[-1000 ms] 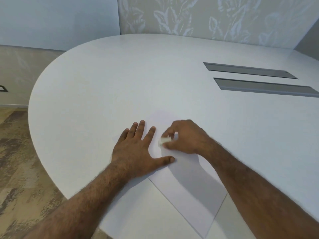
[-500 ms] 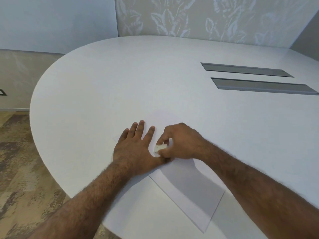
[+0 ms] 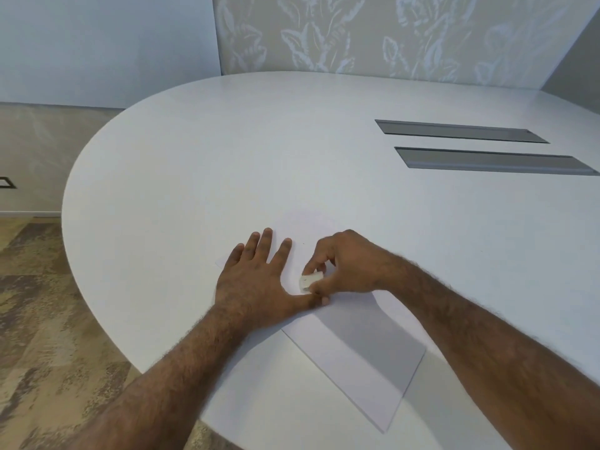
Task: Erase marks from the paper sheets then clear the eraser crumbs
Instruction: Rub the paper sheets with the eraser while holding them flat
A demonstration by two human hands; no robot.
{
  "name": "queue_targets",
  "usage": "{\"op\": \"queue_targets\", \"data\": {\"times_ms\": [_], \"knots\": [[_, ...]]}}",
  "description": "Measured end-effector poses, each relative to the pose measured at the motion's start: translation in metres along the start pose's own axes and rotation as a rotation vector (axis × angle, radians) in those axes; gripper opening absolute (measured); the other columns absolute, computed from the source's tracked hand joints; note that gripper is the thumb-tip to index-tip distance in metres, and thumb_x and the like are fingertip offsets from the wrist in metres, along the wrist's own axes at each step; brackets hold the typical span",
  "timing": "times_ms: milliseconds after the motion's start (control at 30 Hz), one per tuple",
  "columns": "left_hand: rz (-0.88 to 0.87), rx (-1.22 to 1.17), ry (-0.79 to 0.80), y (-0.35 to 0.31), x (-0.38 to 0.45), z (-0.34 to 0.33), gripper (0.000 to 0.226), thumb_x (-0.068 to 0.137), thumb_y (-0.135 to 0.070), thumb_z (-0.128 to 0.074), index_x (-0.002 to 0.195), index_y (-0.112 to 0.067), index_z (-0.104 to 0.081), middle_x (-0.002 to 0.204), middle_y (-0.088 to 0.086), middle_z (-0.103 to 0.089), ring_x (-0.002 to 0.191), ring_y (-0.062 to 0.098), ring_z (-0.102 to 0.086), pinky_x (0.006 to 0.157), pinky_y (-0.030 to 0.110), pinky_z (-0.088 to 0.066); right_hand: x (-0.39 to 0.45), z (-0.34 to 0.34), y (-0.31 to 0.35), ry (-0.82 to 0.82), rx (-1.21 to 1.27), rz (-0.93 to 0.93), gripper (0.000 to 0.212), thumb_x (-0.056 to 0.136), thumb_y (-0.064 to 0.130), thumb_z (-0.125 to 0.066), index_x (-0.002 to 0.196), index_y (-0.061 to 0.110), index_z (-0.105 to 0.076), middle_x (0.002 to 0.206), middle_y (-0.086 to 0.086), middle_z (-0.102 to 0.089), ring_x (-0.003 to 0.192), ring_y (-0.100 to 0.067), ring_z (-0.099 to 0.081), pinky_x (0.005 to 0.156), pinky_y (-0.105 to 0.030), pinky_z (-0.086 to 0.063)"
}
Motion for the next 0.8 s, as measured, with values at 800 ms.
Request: {"op": "queue_targets", "data": {"times_ms": [800], "knots": [[-0.066, 0.035, 0.08, 0.006, 0.004, 0.003, 0.118, 0.048, -0.109, -0.013, 0.149, -0.054, 0.012, 0.164, -0.008, 0.021, 0.15, 0.011, 0.019, 0.122, 0.037, 0.008, 0.002, 0.006, -0.029, -0.394, 0.068, -0.194, 0.024, 0.077, 0.043, -0.065, 0.094, 0.027, -0.068, 0.099, 0.002, -0.063, 0.095, -0.019, -0.06, 0.082, -0.035, -0.051]]}}
Point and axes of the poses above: each hand's wrist, its own x-axis towards the middle knuckle, its own z-axis out of the back of the hand, y = z × x, the point moved 7 cm from there along x, towards the middle knuckle
